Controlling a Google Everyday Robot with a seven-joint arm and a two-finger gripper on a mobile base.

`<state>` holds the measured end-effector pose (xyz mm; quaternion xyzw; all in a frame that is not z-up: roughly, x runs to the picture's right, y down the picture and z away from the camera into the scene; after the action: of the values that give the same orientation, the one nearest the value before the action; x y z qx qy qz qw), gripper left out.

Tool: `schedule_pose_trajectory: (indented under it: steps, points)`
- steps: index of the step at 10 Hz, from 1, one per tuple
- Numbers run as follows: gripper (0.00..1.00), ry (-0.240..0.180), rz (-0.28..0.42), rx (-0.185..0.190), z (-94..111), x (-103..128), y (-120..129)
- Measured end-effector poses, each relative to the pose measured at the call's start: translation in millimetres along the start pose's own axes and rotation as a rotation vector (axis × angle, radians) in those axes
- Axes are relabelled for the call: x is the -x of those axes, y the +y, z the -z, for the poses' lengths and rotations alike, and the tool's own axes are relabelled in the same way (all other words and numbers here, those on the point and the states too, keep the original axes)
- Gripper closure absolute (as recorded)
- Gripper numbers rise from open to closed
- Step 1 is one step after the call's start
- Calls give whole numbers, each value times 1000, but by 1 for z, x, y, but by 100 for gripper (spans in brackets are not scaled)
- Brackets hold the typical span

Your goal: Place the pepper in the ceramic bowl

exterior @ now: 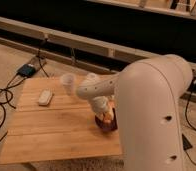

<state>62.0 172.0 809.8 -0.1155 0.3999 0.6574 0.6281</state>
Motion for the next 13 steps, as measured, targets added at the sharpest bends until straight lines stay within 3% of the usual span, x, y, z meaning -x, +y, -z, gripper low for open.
schedule_pose_trajectory:
  steps: [7, 9, 13]
  points:
    - [26, -6, -8, 21, 2, 2, 2]
    - [26, -30, -22, 78, 15, 10, 9]
    - [26, -144, -57, 213, 65, 31, 5]
